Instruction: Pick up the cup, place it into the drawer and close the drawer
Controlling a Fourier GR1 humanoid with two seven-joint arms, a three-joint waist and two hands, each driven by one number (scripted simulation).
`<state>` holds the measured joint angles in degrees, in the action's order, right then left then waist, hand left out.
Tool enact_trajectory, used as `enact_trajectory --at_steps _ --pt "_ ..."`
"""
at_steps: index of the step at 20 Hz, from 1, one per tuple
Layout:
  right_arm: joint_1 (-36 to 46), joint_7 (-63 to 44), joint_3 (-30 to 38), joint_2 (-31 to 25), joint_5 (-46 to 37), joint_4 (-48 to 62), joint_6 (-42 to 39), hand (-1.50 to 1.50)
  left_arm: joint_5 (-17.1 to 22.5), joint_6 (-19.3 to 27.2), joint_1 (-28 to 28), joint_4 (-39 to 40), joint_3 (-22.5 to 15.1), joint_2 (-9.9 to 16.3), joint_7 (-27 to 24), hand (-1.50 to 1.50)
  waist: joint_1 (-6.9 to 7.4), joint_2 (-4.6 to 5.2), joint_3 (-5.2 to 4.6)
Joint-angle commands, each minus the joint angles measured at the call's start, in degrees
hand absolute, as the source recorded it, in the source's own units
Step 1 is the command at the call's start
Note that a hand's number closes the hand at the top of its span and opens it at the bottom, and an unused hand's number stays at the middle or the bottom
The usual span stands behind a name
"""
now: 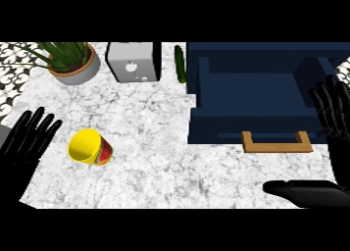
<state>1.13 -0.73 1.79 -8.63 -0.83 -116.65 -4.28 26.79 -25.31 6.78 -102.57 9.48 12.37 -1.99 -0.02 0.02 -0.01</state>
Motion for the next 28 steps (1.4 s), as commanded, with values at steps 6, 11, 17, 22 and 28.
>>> enact_trajectory --at_steps 6,11,17,22,28 --pt "3.10 -0.15 1.87 -0.75 -0.02 3.47 -0.96 -1.50 -12.90 1.16 -5.47 19.54 3.55 -0.22 -11.95 -1.50 -0.24 0.07 -0.02" --pt "4.13 5.71 3.72 -0.75 0.77 9.70 -2.41 -1.50 -19.47 3.70 -8.37 29.50 2.26 -1.76 -19.09 -1.50 -0.15 0.10 0.00" --pt "3.88 1.04 -0.05 1.88 -2.04 4.01 -0.37 -1.50 -23.95 4.31 -10.89 42.17 3.13 -0.27 -27.11 -1.50 -0.12 0.03 -0.02" --pt "3.08 -3.43 -0.07 1.58 -1.54 -0.15 -0.72 -1.50 -22.88 -2.53 -17.59 59.83 7.27 6.43 -36.29 -1.50 -0.39 0.06 -0.05" --pt "-1.90 1.95 -0.05 2.43 -1.45 0.83 -2.83 -1.50 -27.01 -0.16 -22.79 74.63 6.62 6.09 -48.58 -1.50 -0.55 0.10 -0.06"
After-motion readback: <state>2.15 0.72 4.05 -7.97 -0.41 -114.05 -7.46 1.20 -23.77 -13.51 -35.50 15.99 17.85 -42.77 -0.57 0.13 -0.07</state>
